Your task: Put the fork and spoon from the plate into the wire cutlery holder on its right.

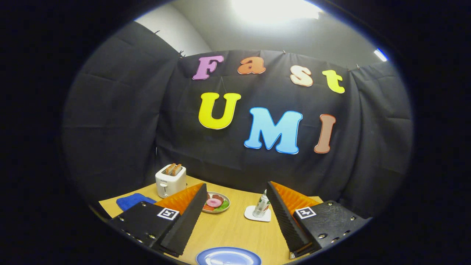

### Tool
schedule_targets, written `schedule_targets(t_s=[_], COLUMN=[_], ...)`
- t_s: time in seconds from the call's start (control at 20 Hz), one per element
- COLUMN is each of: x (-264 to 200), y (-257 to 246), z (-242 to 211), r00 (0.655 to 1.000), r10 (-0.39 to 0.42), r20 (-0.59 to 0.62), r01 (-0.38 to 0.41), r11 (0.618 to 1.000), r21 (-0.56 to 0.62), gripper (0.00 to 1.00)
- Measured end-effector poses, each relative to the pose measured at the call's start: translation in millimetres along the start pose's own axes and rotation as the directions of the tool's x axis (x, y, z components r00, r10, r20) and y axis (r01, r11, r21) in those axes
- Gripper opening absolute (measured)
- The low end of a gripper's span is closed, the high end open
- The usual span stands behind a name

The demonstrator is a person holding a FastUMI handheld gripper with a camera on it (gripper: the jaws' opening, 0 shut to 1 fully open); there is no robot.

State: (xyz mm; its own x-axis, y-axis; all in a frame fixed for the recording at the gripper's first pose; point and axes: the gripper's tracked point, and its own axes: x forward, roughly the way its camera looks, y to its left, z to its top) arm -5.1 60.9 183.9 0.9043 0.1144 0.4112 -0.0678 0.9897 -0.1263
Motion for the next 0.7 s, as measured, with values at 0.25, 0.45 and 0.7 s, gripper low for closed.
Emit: schedule_targets(t_s=[0.25,0.45,0.7], x=[-11.9,-16.5,-14.0], y=[-2.1,9.9,25.3], z=[23.6,16.5,8.7], r00=[0.993,0.993,0.994], r10=[-0.035,-0.019,0.016], r20=[0.111,0.115,0.108], r01=[0.038,0.019,-0.017], r11=[0.999,1.0,1.0], r21=[-0.017,-0.001,0.012], gripper=[0.99,0.99,0.99])
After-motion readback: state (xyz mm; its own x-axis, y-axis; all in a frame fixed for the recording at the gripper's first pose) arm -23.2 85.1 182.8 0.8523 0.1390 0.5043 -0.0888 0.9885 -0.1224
